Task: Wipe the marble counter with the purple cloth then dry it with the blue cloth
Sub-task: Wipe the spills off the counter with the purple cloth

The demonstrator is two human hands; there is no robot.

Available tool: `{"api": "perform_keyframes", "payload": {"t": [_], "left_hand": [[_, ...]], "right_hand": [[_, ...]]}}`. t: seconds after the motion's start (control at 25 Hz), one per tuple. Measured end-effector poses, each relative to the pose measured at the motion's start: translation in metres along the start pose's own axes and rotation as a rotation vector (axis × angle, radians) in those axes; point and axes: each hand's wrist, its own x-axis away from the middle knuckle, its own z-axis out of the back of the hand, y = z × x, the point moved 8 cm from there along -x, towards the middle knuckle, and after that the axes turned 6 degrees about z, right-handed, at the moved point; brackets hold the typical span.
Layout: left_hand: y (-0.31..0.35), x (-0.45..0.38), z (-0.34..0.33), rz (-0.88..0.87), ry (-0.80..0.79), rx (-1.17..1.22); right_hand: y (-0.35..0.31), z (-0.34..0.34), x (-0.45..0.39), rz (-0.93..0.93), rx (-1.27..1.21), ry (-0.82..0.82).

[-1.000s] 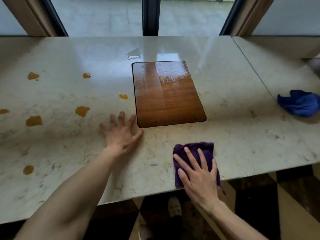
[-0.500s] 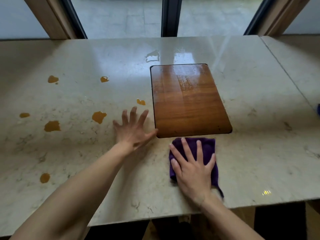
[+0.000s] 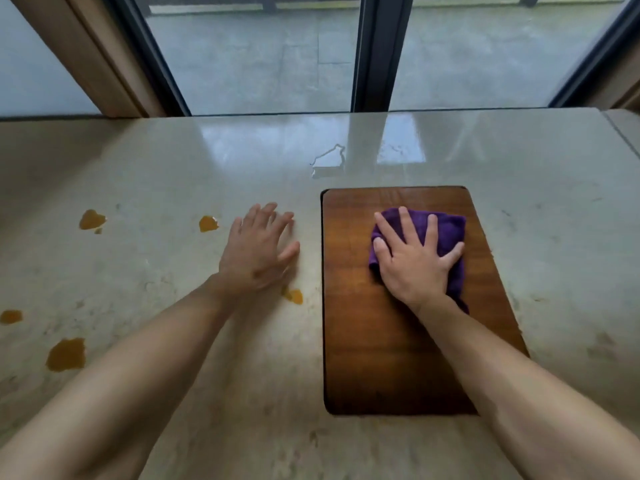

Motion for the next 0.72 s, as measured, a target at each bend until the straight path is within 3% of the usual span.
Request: {"api": "perform_keyframes", "payload": {"t": [0.24, 0.44, 0.72], "left_hand": [[-0.001, -0.027, -0.009, 0.027, 0.008, 0.012], [-0.003, -0.027, -0.007, 0.061, -0.028, 0.039], [-0.004, -0.024, -0.007, 0.084, -0.056, 0.082]], "right_hand": [[0.015, 0.022, -0.149, -0.015, -0.033, -0.03], [-0.011, 0.037, -0.247, 0.087, -0.054, -0.05], [-0.078, 0.03, -0.276, 0.392, 0.024, -0.096]]}}
